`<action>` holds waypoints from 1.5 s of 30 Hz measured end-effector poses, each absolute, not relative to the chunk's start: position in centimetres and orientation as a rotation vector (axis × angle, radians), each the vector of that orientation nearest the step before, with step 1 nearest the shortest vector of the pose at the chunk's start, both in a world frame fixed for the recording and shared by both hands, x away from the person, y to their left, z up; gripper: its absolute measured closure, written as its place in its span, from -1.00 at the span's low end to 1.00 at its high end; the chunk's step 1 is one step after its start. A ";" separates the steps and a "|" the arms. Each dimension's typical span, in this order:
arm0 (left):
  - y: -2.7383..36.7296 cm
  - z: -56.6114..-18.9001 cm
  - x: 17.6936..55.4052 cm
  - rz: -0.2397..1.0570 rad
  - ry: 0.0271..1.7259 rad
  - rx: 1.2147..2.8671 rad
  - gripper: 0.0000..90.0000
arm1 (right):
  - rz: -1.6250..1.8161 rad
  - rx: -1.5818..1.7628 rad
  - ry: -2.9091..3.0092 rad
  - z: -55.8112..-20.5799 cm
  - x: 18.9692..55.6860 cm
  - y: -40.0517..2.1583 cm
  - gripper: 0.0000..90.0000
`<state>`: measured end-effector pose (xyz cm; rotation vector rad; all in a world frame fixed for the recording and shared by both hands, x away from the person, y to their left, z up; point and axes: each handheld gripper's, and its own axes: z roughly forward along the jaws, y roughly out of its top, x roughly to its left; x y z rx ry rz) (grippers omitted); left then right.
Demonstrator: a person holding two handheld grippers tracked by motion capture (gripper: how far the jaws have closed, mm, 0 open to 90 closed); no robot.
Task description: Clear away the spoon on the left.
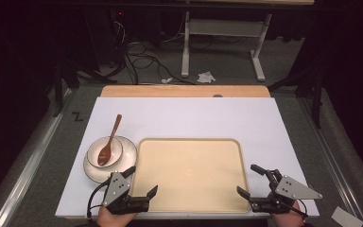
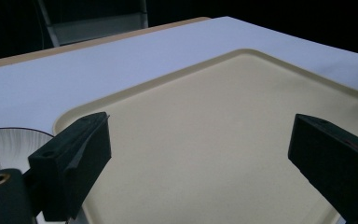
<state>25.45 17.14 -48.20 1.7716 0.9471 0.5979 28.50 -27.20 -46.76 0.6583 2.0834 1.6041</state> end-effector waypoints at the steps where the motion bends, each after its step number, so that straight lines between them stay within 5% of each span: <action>1: 17.3 -48.1 25.4 0.597 0.940 1.765 -0.86 | 1.602 0.658 2.086 -46.8 28.5 -27.1 -0.64; 45: 20.1 -46.2 26.5 0.589 0.937 1.652 -0.63 | 1.593 0.648 2.084 -46.8 28.6 -27.2 -0.64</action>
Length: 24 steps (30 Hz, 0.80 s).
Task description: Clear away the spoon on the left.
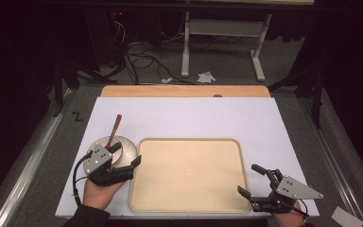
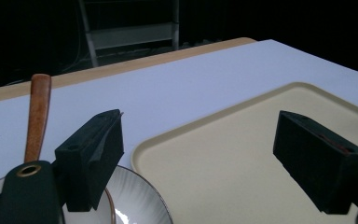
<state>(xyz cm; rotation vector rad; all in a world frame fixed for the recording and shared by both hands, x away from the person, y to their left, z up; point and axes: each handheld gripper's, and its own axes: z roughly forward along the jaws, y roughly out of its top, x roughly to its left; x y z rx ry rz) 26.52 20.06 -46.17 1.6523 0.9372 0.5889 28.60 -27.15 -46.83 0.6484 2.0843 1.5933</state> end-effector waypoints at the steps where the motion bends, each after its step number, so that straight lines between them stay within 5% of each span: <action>1: 20.2 -46.1 26.7 0.588 0.946 1.651 -0.63 | 1.593 0.648 2.085 -46.8 28.6 -27.1 -0.64; 24: 22.9 -43.2 33.4 0.673 1.071 1.669 -0.58 | 1.601 0.664 2.079 -46.7 28.6 -27.4 -0.64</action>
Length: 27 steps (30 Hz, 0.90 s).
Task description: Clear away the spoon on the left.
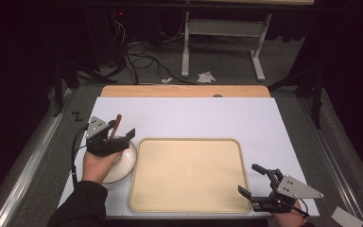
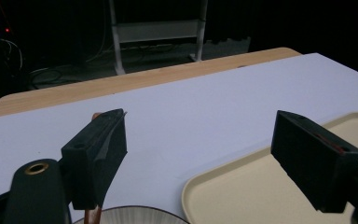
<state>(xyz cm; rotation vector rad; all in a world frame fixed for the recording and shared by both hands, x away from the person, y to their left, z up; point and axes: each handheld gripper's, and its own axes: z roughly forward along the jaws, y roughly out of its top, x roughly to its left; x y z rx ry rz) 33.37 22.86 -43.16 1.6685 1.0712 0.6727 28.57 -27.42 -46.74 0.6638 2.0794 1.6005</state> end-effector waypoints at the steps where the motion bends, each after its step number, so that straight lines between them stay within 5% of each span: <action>1: 23.0 -43.1 33.7 0.675 1.076 1.665 -0.58 | 1.604 0.662 2.080 -46.7 28.6 -27.4 -0.64; 9: 23.8 -42.6 36.1 0.677 1.111 1.659 -0.25 | 1.605 0.667 2.081 -46.8 28.6 -27.5 -0.64; 20: 23.8 -41.9 39.4 0.696 1.176 1.667 0.99 | 1.608 0.673 2.080 -46.9 28.7 -27.6 -0.64; 27: 23.7 -42.3 40.8 0.697 1.207 1.725 1.00 | 1.610 0.679 2.079 -46.8 28.7 -27.7 -0.64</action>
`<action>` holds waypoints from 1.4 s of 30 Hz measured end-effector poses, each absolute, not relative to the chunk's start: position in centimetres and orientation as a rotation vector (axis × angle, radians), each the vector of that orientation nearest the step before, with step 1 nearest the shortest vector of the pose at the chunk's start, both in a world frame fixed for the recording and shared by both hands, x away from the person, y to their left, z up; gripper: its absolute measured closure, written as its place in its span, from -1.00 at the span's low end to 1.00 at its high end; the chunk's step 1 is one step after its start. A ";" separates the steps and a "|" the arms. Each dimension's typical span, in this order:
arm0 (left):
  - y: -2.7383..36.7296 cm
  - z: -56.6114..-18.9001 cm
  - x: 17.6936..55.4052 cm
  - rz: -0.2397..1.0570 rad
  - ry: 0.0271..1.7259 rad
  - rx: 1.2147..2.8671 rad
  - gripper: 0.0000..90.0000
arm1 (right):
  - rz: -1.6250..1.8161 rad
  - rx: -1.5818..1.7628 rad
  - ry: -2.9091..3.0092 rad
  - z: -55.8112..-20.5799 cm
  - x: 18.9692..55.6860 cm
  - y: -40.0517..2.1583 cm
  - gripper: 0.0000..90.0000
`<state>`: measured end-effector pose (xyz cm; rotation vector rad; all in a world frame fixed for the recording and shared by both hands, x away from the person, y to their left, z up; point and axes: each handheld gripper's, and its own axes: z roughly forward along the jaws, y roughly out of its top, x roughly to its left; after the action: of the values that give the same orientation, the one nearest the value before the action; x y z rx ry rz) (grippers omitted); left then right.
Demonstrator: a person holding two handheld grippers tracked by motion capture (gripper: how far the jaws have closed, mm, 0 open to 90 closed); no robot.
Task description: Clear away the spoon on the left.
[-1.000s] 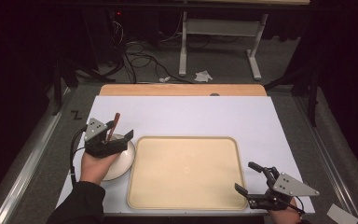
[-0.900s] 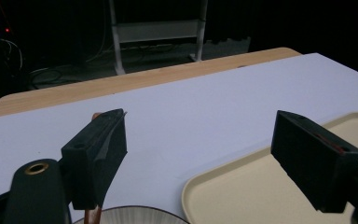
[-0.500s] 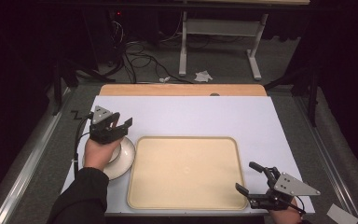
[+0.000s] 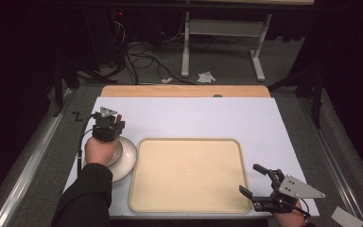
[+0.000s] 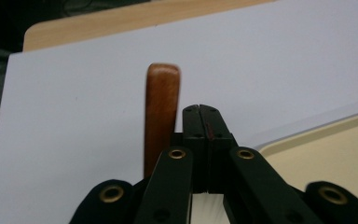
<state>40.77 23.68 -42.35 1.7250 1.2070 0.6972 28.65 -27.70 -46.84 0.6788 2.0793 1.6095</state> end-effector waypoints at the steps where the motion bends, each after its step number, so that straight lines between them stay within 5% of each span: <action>1: 23.7 -42.8 41.3 0.686 1.226 1.775 1.00 | 1.614 0.677 2.078 -46.9 28.7 -27.7 -0.64; 18: 25.5 -44.6 43.9 0.620 1.486 1.869 1.00 | 1.614 0.692 2.072 -46.9 28.7 -27.9 -0.64; 42: 31.5 -44.6 41.2 0.652 1.652 1.803 1.00 | 1.606 0.686 2.075 -46.9 28.7 -27.9 -0.64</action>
<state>41.24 31.52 -44.60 1.8027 1.6518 0.6521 28.71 -27.90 -46.91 0.6857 2.0751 1.6057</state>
